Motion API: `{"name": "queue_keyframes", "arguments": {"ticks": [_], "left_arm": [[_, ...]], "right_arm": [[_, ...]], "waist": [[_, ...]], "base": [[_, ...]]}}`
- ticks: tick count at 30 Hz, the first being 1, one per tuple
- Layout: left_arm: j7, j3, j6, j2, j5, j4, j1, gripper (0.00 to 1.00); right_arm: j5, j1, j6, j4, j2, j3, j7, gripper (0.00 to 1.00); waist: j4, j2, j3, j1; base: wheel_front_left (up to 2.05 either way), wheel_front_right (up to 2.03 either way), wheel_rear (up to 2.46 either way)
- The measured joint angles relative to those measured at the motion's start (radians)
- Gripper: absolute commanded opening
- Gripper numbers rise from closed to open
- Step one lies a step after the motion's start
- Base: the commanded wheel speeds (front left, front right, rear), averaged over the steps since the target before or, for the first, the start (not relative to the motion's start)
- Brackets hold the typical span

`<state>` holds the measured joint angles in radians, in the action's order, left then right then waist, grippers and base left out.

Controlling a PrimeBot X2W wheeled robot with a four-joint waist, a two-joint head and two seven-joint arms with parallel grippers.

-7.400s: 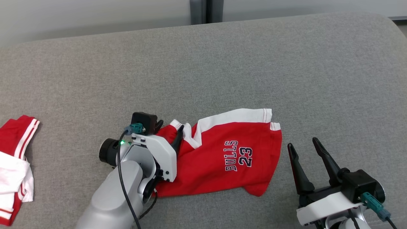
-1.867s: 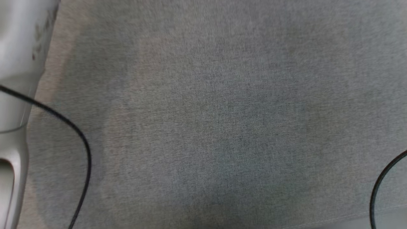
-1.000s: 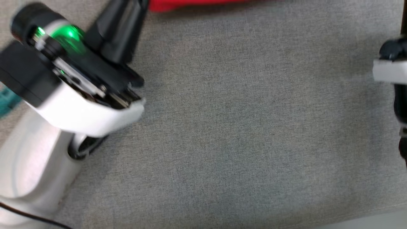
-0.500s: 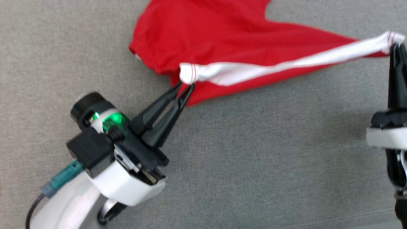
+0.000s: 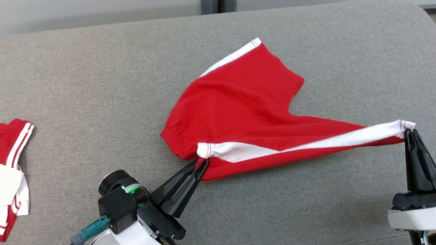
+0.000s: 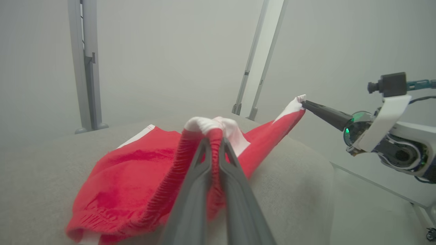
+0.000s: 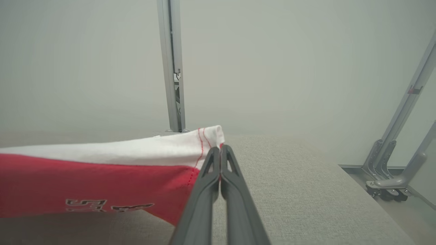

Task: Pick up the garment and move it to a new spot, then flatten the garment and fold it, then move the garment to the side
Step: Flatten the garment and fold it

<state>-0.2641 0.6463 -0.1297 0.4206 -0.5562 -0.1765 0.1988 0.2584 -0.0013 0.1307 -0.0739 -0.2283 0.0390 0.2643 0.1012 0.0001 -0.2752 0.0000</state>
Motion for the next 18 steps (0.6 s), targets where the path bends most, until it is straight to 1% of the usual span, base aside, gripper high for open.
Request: {"name": "queue_keyframes", "arguments": {"ticks": [2,5,8,10,11,12,13,18], "left_arm": [[0.0,-0.004,0.0,-0.012,-0.02,0.021,-0.007,0.0],[0.0,-0.015,0.0,-0.039,-0.041,0.081,-0.005,0.0],[0.0,-0.049,0.0,-0.087,-0.072,0.15,0.022,0.0],[0.0,-0.095,0.0,-0.139,-0.126,0.187,0.047,0.0],[0.0,-0.095,0.0,-0.139,-0.126,0.187,0.047,0.0],[0.0,-0.114,-0.001,-0.165,-0.159,0.23,0.062,0.0],[0.0,-0.114,-0.001,-0.165,-0.159,0.23,0.062,0.0],[0.0,-0.146,0.0,-0.215,-0.264,0.327,0.122,0.0]], "right_arm": [[-0.018,0.005,0.0,0.013,0.004,0.003,0.0,0.0],[-0.038,-0.046,0.0,0.103,0.006,-0.007,0.0,0.0],[-0.044,-0.174,0.0,0.202,-0.007,-0.046,0.0,0.0],[-0.032,-0.268,0.0,0.287,-0.017,-0.066,0.0,0.0],[-0.032,-0.268,0.0,0.287,-0.017,-0.066,0.0,0.0],[-0.029,-0.358,0.0,0.373,-0.023,-0.092,0.0,0.0],[-0.029,-0.358,0.0,0.373,-0.023,-0.092,0.0,0.0],[-0.039,-0.59,0.0,0.57,-0.048,-0.185,-0.001,0.0]], "waist": [[-0.004,0.0,0.009,0.0],[-0.007,0.0,0.002,0.0],[-0.013,0.0,-0.017,0.0],[-0.02,0.0,-0.033,0.0],[-0.02,0.0,-0.033,0.0],[-0.029,0.0,-0.049,0.0],[-0.029,0.0,-0.049,0.0],[-0.063,0.0,-0.088,0.0]], "base": [[0.0,0.0,0.0],[0.0,0.0,0.0],[0.0,0.0,0.0],[0.0,0.0,0.0],[0.0,0.0,0.0],[0.0,0.0,0.0],[0.0,0.0,0.0],[0.0,0.0,0.0]]}}
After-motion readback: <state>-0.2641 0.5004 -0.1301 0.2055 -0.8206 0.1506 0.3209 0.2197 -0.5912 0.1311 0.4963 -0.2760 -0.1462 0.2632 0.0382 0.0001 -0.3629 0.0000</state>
